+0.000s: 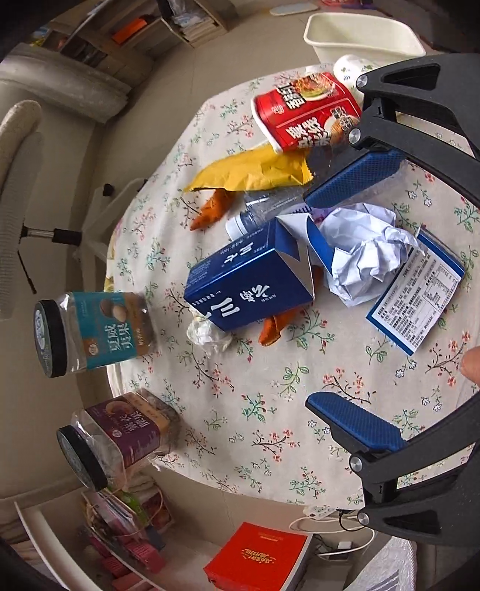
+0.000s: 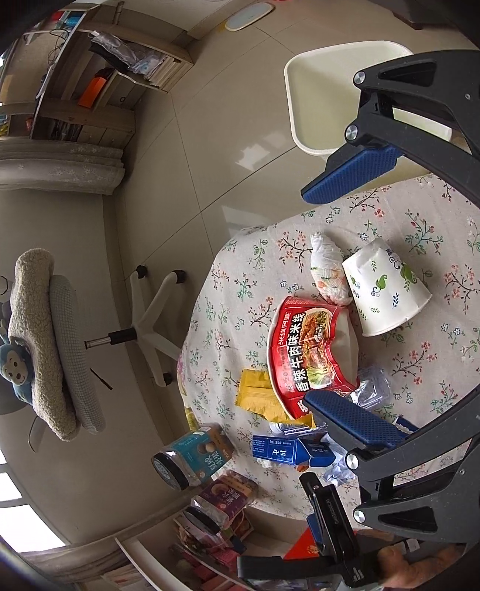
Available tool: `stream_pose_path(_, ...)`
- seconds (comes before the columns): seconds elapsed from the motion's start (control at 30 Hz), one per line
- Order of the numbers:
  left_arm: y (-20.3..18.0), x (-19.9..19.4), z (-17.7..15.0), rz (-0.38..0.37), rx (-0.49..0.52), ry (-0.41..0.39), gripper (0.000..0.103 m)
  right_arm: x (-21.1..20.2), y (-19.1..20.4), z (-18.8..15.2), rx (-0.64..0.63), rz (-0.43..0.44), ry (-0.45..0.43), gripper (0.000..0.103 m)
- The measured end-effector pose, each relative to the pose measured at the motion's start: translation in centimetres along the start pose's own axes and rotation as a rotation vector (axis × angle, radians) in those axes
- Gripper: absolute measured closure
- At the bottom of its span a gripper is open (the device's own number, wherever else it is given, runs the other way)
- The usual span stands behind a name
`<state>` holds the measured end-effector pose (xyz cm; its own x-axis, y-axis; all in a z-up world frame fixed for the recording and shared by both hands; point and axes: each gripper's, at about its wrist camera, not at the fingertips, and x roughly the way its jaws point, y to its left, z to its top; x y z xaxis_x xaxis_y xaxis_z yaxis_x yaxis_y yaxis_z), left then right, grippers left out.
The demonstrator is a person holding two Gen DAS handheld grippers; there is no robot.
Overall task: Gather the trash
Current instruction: 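Grasp the crumpled white paper with the left gripper while the right grasps the blue-white box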
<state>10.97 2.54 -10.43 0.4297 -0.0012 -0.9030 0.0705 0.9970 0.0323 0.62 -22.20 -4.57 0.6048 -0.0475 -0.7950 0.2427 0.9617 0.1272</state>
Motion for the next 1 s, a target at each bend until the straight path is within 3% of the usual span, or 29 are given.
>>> stream_pose_path(0.1, 0.3, -0.2, -0.9, -0.077, -0.037, 0.055, 0.006, 0.5, 0.0, -0.1, 0.0, 0.01, 0.033, 0.007)
stream_pose_path(0.23, -0.3, 1.0, -2.2, -0.099, -0.077, 0.129, 0.008, 1.2, 0.0, -0.2, 0.004, -0.008, 0.059, 0.007)
stream_pose_path(0.33, 0.0, 2.6, -2.5, -0.135, -0.149, 0.172, 0.036, 1.7, -0.2, -0.5, 0.01, -0.019, 0.081, 0.007)
stream_pose_path(0.37, 0.1, 3.0, -2.7, -0.154, -0.163, 0.186, 0.056, 1.9, -0.2, -0.5, 0.012, -0.022, 0.088, 0.007)
stream_pose_path(0.4, 0.1, 3.3, -2.9, -0.167, -0.164, 0.202, 0.067, 2.0, -0.3, -0.6, 0.013, -0.023, 0.094, 0.007)
stream_pose_path(0.43, 0.1, 3.2, -3.1, -0.176, -0.16, 0.203, 0.069, 2.1, -0.2, -0.7, 0.012, -0.023, 0.099, 0.007)
stream_pose_path(0.5, 0.2, 2.0, -3.4, -0.196, -0.143, 0.172, 0.084, 2.3, 0.0, -0.7, 0.007, -0.013, 0.108, 0.007)
stream_pose_path(0.7, 1.9, -4.9, -4.6, -0.302, -0.091, 0.045, 0.084, 2.4, 4.4, -2.0, -0.111, 0.145, 0.137, 0.007)
stream_pose_path(0.9, 7.2, -11.6, -4.0, -0.107, -0.11, -0.202, 0.084, 4.0, 12.6, -6.2, -0.375, 0.265, 0.217, 0.007)
stream_pose_path(1.0, 10.2, -12.2, -3.7, -0.055, -0.158, -0.241, 0.084, 6.1, 16.7, -8.8, -0.503, 0.267, 0.267, 0.009)
